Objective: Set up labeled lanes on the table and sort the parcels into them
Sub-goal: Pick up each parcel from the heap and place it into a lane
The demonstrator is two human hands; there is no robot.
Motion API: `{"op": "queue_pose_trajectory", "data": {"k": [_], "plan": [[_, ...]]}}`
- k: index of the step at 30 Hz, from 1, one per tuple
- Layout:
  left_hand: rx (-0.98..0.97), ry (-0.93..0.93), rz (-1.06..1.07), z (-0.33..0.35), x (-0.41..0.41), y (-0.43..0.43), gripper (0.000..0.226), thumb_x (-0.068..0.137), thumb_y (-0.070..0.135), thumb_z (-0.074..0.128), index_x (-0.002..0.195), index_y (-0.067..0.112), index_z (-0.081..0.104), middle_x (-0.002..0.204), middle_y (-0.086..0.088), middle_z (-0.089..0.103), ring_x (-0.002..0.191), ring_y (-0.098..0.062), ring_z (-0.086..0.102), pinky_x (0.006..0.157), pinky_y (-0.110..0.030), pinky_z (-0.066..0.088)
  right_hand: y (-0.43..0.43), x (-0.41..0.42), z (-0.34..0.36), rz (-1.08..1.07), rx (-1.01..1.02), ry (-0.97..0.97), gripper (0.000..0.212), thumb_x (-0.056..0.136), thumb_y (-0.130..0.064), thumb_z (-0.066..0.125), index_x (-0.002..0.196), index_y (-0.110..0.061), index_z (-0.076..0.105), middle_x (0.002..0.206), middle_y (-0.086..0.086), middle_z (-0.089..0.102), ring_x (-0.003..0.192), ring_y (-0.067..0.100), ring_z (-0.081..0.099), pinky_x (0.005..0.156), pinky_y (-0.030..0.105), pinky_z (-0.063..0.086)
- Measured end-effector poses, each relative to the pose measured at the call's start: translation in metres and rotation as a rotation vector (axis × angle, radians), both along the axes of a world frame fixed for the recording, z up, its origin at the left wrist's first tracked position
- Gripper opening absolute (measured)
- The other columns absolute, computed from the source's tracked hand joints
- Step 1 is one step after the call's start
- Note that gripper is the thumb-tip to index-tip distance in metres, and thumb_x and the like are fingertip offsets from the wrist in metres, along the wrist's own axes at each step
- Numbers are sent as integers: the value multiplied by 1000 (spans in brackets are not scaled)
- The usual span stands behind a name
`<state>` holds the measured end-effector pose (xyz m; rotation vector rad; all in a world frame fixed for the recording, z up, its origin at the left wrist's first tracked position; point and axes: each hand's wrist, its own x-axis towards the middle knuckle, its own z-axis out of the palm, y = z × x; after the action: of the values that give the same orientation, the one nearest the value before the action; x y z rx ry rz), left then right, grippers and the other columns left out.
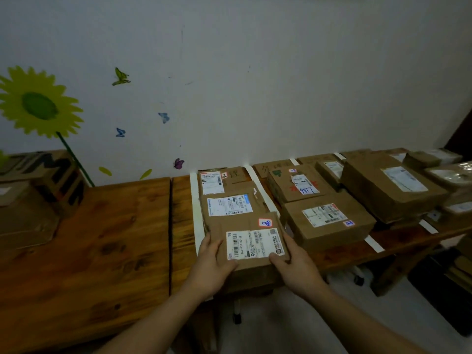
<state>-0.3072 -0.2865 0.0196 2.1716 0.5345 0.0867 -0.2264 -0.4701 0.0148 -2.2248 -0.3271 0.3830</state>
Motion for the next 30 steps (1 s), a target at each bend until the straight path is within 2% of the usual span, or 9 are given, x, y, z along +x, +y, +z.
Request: {"op": "queue_pose_trajectory", "data": {"k": [3,8,11,16,21,26,30], "plan": [[44,11,-5,-1,3,-4,71,90,36,59,149,32,19,159,9,-1,144,-16,16,112,-31,27,-1,10,-3,63,-59,-12,57,95,-43,51,146,-40,25,143,-4,43,131,17,43,106,39,40],[96,162,-12,-5,6,5,71,90,52,50,149,39,11,159,10,-10,146,-22,8,117,-39,21,-7,26,-4,190,-156,-33,63,95,-52,43,150,-40,15,149,-1,34,137,21,34,111,42,35],[123,206,25,0,1,12,74,88,58,48,149,38,10,159,9,-8,146,-24,7,117,-43,18,-8,32,7,222,-234,-131,61,93,-55,44,148,-39,21,154,0,25,142,24,22,114,45,27],[119,190,209,19,-25,41,66,92,51,45,149,34,16,160,5,2,147,-23,6,118,-45,14,14,29,37,320,-317,-321,66,90,-62,42,147,-34,25,155,-2,22,142,21,18,117,45,22],[77,244,259,33,-90,115,67,92,54,43,150,30,17,160,-1,2,147,-24,1,118,-43,10,88,-6,64,513,-334,-403,61,94,-57,39,147,-28,31,155,-1,25,142,20,20,115,40,18],[93,251,359,50,-183,199,69,92,53,45,150,27,19,160,-4,5,147,-25,-1,118,-42,8,200,-62,75,713,-314,-361,64,93,-61,38,146,-25,34,152,4,31,140,24,26,113,40,27],[111,251,496,60,-264,269,69,92,52,47,150,25,20,159,-6,7,147,-26,3,119,-41,10,300,-122,83,828,-334,-310,66,94,-60,38,147,-20,34,154,12,27,144,28,19,114,38,22]]}}
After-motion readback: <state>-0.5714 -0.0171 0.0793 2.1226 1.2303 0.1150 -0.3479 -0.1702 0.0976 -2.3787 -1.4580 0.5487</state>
